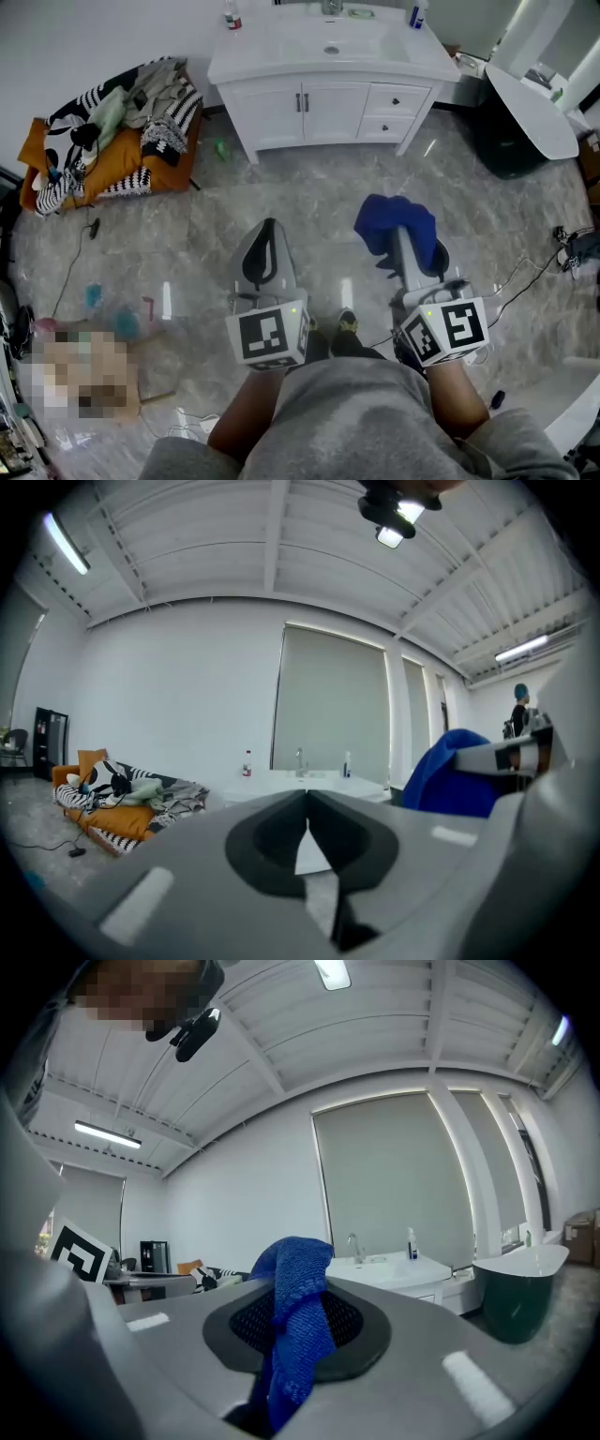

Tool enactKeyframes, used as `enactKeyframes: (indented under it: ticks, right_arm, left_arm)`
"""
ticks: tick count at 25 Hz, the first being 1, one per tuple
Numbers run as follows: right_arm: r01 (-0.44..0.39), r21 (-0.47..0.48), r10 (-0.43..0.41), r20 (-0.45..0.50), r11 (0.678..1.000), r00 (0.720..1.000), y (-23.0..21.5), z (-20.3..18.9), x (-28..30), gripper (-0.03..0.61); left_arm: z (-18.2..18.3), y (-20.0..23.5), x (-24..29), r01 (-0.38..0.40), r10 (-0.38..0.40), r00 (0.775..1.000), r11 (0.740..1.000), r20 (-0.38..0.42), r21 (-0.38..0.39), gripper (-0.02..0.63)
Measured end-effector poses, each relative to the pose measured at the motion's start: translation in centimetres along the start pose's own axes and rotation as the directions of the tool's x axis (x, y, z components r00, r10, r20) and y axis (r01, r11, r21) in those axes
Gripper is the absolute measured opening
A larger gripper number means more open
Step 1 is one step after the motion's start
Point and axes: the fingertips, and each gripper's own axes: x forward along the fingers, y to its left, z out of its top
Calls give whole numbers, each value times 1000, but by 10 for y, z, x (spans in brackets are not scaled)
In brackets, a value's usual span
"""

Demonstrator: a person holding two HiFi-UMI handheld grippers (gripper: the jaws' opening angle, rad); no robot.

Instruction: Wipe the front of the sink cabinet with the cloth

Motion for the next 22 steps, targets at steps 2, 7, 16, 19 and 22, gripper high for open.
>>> enactKeyframes:
  ticks: [2, 7, 16, 19, 22]
  right_arm:
    - [-1, 1, 1, 5, 1000, 1000, 4, 2, 0, 60]
    - [-1, -37, 1, 8, 999, 1000, 20, 4, 4, 60]
    - [20, -8, -20, 15, 1000, 1000, 38, 1, 14, 60]
    - [29, -12, -29, 23, 1000, 999, 39, 4, 19, 60]
    - [38, -8, -37, 32, 999, 999, 38, 6, 24, 60]
  left_arm:
    - [1, 2, -1, 8, -8, 1000, 1000, 1, -1, 9]
    - [-1, 18, -6, 17, -17, 1000, 1000, -4, 0, 9]
    - [-4, 49, -12, 40, -40, 999, 999, 5, -1, 9]
    - [-2, 56, -10, 42, -42, 999, 999, 8, -8, 9]
    - [0, 57, -5, 54, -54, 999, 999, 8, -8, 9]
